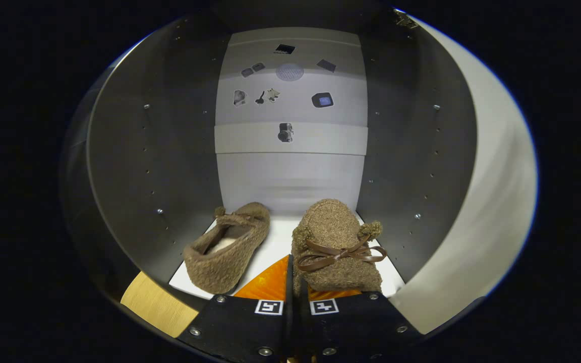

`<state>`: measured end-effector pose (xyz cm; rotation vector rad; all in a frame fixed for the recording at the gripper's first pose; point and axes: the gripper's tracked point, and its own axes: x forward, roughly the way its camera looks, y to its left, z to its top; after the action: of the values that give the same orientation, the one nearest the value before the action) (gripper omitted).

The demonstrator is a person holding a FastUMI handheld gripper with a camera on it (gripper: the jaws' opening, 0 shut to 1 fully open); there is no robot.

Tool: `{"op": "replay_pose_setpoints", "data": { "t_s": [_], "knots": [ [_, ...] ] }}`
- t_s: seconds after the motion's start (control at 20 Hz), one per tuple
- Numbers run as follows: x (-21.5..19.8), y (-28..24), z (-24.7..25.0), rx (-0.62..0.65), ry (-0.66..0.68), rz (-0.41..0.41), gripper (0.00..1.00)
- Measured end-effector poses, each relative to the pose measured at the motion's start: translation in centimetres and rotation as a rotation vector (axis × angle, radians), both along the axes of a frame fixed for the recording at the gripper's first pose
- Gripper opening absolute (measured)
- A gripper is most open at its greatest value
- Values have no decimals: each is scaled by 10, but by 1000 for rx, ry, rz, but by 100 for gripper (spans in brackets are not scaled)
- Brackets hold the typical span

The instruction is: Open the shoe cabinet door, grab the shoes and put them into the shoe cabinet, then close the shoe cabinet door.

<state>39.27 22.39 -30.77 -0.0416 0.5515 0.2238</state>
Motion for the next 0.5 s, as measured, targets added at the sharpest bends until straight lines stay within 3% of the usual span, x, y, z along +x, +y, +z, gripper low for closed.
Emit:
{"op": "replay_pose_setpoints", "data": {
  "t_s": [0.5],
  "knots": [
    [74,16,-43,-14,45,63,8]
  ]
}}
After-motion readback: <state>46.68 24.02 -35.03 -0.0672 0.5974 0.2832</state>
